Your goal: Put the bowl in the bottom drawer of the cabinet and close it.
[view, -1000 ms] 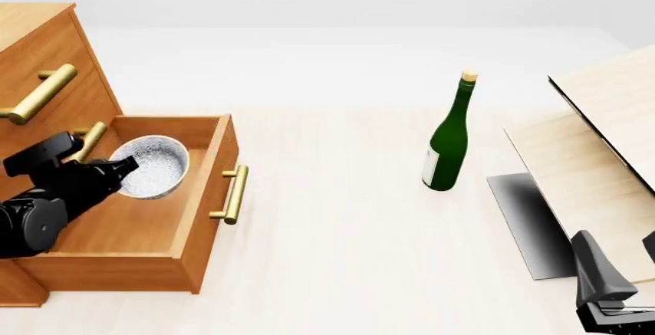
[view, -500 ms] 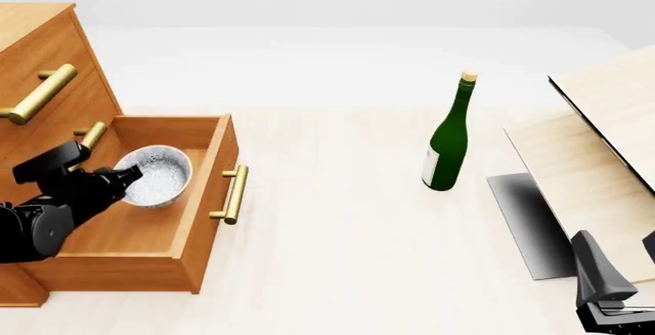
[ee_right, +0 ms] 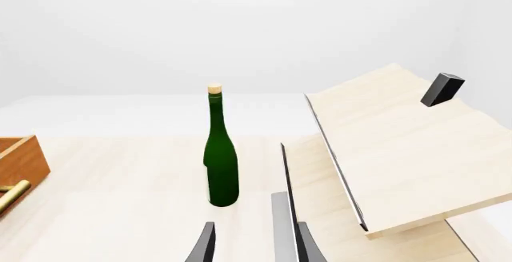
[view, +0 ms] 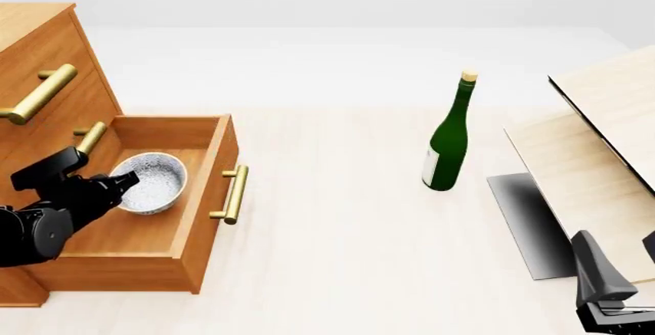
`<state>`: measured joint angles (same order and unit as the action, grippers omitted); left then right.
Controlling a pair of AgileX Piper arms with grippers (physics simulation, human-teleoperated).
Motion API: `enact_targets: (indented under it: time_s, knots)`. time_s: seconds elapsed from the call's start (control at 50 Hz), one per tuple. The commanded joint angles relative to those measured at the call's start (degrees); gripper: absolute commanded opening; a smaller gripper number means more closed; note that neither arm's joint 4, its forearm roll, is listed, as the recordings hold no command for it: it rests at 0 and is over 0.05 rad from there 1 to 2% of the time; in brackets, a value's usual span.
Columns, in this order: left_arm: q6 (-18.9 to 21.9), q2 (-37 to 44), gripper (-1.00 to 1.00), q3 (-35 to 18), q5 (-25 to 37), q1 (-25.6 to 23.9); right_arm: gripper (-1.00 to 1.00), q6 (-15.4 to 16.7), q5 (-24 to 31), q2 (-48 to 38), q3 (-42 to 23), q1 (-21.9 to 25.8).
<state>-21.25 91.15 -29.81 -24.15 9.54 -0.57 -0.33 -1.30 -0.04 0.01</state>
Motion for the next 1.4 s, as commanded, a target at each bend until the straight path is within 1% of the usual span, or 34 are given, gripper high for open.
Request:
enact_targets:
  time_s: [0.02, 0.3, 0.32, 0.68, 1.04, 1.08, 1.18, 1.4]
  knots:
    - [-0.1, -1.0, -1.0, -0.2, 0.6, -0.3, 1.0, 0.1, 0.3, 0.6, 0.0, -0.1]
    - [-0.4, -0.6, -1.0, -0.2, 0.6, -1.1, 1.0, 0.2, 0.3, 0.6, 0.0, -0.1]
    - [-0.3, -0.7, 1.0, -0.2, 0.7, -1.1, 1.0, 0.2, 0.3, 0.6, 0.0, -0.1]
    - [-0.4, -1.2, 1.0, 0.1, 0.7, -1.7, 1.0, 0.2, 0.3, 0.6, 0.0, -0.1]
    - [0.7, -4.2, 1.0, 1.2, 1.1, -1.4, 1.0, 0.2, 0.2, 0.5, 0.0, -0.1]
    - [0.4, -4.3, 1.0, 1.5, 1.1, -1.8, 1.0, 0.2, 0.2, 0.5, 0.0, -0.1]
    - [0.4, -5.5, 1.0, 2.0, 1.6, -2.2, 1.0, 0.2, 0.3, 0.6, 0.0, -0.1]
    - [0.7, -11.6, 1.0, 3.3, 4.3, -3.4, 1.0, 0.2, 0.4, 0.7, 0.0, -0.1]
